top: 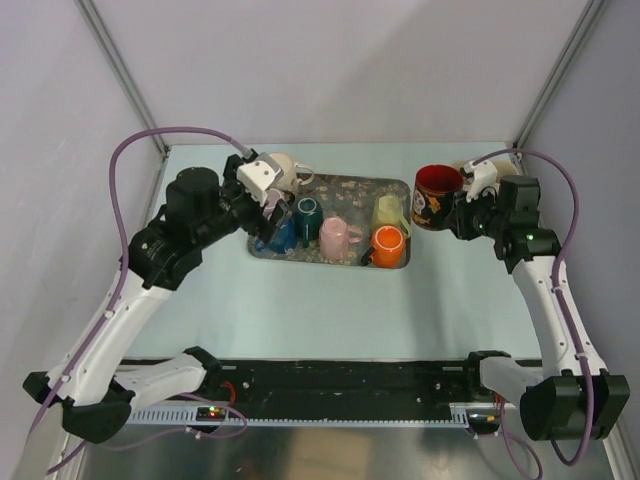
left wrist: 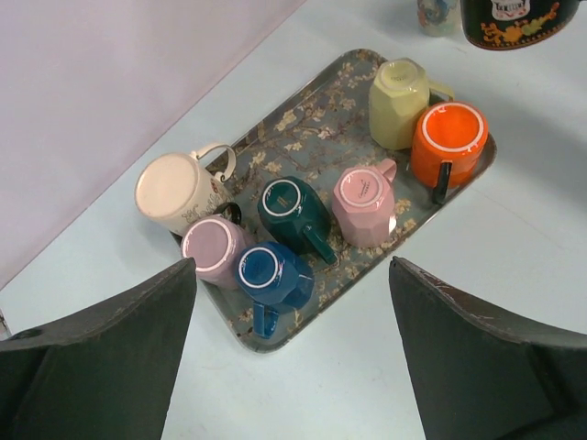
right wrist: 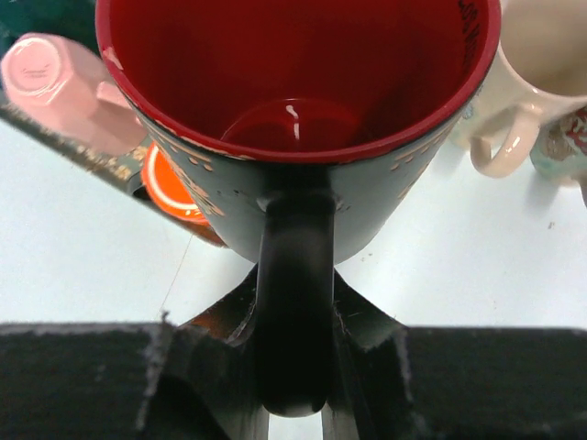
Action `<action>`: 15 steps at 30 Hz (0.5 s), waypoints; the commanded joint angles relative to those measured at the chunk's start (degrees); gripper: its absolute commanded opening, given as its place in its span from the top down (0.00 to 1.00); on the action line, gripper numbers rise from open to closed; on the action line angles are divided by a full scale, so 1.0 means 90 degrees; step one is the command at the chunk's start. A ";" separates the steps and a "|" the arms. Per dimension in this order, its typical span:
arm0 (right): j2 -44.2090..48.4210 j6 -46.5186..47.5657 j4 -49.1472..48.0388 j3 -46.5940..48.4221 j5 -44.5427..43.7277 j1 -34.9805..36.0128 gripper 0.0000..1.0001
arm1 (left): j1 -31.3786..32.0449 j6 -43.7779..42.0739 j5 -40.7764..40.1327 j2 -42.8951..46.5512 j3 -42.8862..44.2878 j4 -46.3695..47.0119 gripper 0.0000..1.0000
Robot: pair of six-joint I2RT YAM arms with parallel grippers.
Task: Turn the mug right side up
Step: Place the cup at the center of the board.
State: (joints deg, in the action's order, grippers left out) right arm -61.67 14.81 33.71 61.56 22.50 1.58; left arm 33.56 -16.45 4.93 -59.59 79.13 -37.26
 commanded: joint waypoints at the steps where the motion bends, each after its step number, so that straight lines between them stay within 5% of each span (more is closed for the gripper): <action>1: 0.0035 -0.0955 -0.2464 -0.0245 -0.0555 0.0092 1.00 | -0.0040 -0.0176 -0.0057 0.0128 -0.0152 0.0194 0.11; 15: -0.0469 -0.0695 -0.4202 -0.1484 -0.2935 0.0948 1.00 | -0.0307 -0.0032 -0.1167 0.0322 -0.0644 0.0111 0.10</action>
State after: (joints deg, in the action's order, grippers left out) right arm -67.22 7.68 12.43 47.83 2.87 8.40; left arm 32.93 -19.03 0.86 -57.69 74.17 -37.39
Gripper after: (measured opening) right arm 0.239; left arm 0.891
